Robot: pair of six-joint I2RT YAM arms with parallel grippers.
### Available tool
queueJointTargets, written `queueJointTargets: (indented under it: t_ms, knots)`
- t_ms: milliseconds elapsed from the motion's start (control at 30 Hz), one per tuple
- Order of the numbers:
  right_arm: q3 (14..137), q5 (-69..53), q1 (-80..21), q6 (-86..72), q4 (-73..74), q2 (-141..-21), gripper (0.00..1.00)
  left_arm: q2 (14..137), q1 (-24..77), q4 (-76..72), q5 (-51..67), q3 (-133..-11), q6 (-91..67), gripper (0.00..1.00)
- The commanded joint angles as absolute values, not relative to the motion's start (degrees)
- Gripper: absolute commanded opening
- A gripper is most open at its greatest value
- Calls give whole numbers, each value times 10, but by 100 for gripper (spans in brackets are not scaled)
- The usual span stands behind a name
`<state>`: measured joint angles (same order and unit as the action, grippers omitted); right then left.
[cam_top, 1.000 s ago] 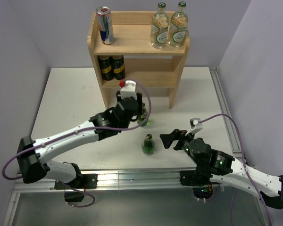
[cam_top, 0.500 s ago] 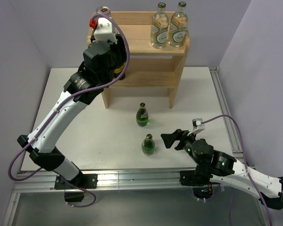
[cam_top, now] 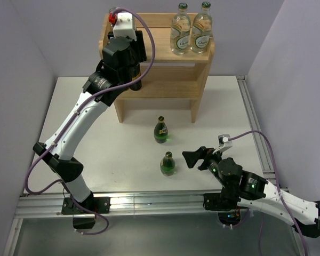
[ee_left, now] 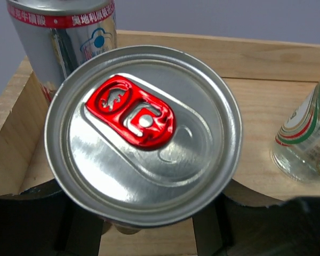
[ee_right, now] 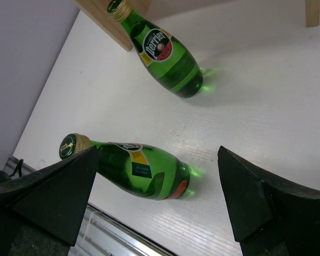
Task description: Place and organize the beverage onto the shelf
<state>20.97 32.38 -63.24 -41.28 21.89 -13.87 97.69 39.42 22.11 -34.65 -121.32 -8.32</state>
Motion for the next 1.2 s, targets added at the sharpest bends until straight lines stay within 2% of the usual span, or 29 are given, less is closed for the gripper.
queueJointTargets:
  t_ms: [0, 400, 567, 667, 733, 767, 867, 1000, 1167]
  knots:
    - [205, 336, -637, -413, 203, -129, 100, 989, 384, 149, -343, -1243, -69, 0]
    - [205, 335, -637, -413, 202, -132, 100, 1085, 378, 108, -391, -1313, -16, 2]
    - [204, 337, -636, -414, 202, -131, 100, 1096, 369, 96, -395, -1292, -24, 6]
    - [206, 337, -636, -414, 202, -137, 100, 1086, 367, 88, -395, -1274, -24, 16]
    - [207, 337, -636, -414, 202, -139, 100, 1085, 365, 92, -393, -1278, -23, 37]
    - [206, 337, -637, -414, 202, -139, 100, 1085, 365, 95, -394, -1279, -19, 56]
    - [205, 337, -636, -415, 203, -134, 100, 1085, 364, 98, -394, -1281, -15, 78]
    - [204, 338, -637, -416, 203, -134, 100, 1085, 364, 101, -389, -1282, -12, 88]
    - [205, 338, -636, -416, 203, -136, 100, 1092, 364, 106, -387, -1288, -12, 90]
